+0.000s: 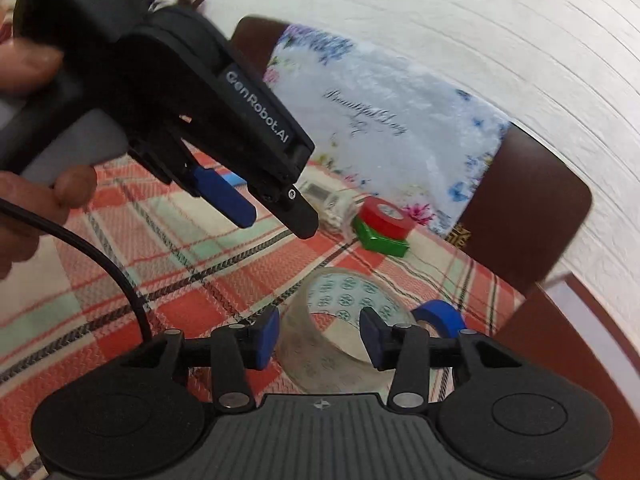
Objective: Organize objects
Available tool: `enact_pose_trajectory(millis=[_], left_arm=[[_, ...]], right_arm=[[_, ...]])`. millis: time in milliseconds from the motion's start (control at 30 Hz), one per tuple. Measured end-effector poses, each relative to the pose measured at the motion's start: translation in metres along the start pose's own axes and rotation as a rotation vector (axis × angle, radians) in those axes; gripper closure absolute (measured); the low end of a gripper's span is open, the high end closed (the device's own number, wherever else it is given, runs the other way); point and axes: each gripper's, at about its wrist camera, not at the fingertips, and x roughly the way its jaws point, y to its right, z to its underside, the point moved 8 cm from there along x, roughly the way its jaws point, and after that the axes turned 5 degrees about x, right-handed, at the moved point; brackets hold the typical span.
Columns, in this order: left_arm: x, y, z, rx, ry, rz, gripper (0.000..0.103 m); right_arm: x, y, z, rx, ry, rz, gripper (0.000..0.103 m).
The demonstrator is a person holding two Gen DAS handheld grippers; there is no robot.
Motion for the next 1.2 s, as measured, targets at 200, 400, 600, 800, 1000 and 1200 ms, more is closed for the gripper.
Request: enact_pose_trajectory(millis=[200,400,600,800,1000,1200], left_arm=[[0.023,0.024,0.001,0.103,-0.059,-0.027,0.045],[0.059,0.016,0.026,0.11,-0.217,-0.097,0.071],[0.028,0.037,-0.014,0.17,-0.092,-0.101,0.073],[0.032,0.13,-0.068,0.36,0.043,0.015,0.072],[0.088,0.217,-0.07,0.487,0.035,0.136,0.066],[0.141,0.244,-0.052,0.521,-0.009,0.105,0.061]], right_arm=[[-0.02,0.045,0.022,0.214,0.013,0.043,0.038],[0.008,0.043,0.031,0.262,-0.061,-0.024,0.028],[0.03,0.033,0.008,0.233,-0.018,-0.048,0.026],[-0.01,0.088,-0.032,0.222,0.216,0.149,0.026],[-0.027,0.175,-0.02,0.297,0.23,0.373,0.026],[-0.012,0.23,0.019,0.398,0.112,0.474,0.025]])
